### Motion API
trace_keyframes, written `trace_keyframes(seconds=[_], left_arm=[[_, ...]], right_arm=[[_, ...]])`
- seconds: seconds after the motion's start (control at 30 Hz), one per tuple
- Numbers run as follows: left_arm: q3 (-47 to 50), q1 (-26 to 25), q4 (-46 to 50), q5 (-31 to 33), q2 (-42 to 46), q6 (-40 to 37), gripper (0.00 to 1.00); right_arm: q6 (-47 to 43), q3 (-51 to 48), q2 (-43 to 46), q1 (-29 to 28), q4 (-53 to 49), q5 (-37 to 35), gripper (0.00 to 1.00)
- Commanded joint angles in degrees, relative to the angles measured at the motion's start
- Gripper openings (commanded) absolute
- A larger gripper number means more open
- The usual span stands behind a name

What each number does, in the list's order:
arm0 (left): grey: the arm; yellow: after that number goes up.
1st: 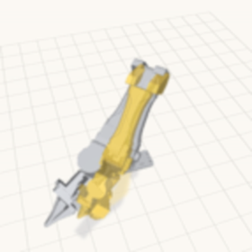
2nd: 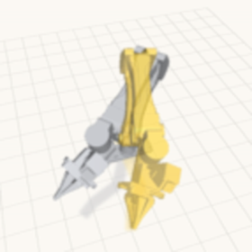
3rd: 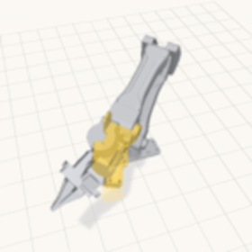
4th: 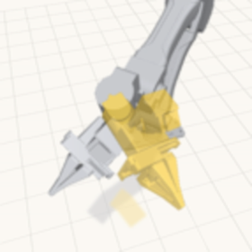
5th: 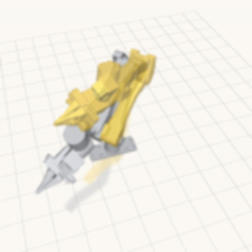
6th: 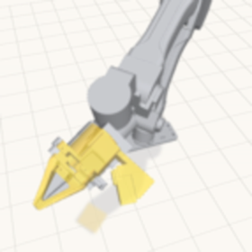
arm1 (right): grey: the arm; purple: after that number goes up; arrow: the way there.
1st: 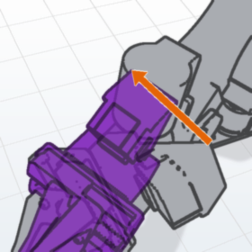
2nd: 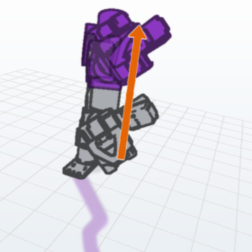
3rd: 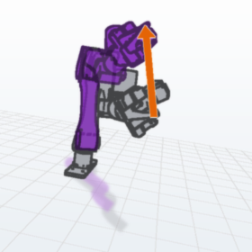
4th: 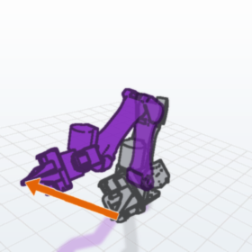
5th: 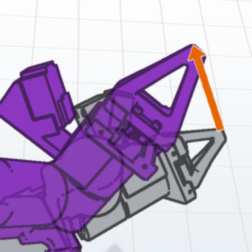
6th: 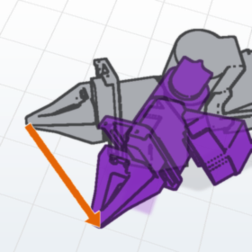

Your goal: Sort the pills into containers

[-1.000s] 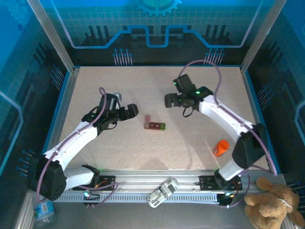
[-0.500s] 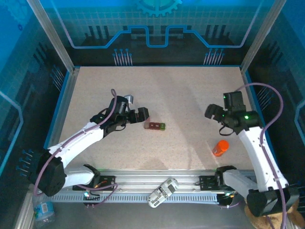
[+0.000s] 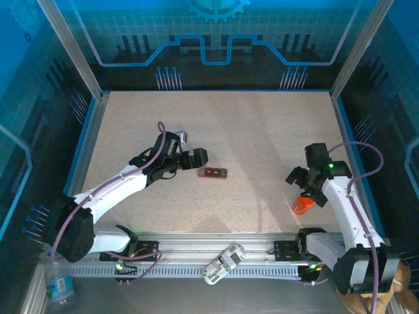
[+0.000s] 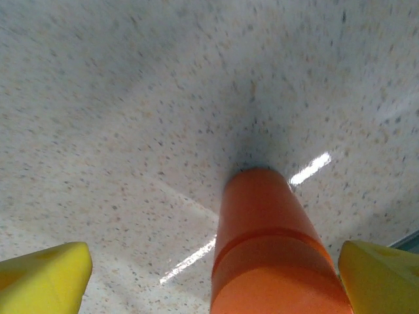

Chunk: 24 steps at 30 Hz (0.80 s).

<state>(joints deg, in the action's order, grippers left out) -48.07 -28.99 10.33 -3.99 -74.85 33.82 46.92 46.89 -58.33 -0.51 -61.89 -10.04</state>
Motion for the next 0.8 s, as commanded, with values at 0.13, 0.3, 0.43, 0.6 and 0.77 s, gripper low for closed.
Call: trace_keyframes(seconds=[0.13, 0.3, 0.43, 0.6, 0.77], left_arm=[[-0.97, -0.35, -1.72, -1.36, -1.08, 0.76, 0.99], [-0.97, -0.35, -2.00, -1.55, -1.44, 1.07, 0.99], [-0.79, -0.39, -1.90, -1.29, -1.15, 1.15, 0.99], [-0.70, -0.49, -1.88, -1.23, -1.00, 1.34, 0.99], [-0.79, -0.62, -1.80, -1.11, -1.30, 1.42, 0.99]], right_arm=[[4.15, -4.42, 1.28, 0.75, 2.07, 2.44, 0.95], [4.24, -5.77, 0.52, 0.78, 4.03, 3.29, 0.88], [4.20, -6.42, 0.71, 0.81, 4.80, 3.25, 0.80], [3.80, -6.81, 1.52, 0.87, 5.37, 3.20, 0.70], [0.80, -6.91, 2.59, 0.84, 7.44, 5.46, 0.55]])
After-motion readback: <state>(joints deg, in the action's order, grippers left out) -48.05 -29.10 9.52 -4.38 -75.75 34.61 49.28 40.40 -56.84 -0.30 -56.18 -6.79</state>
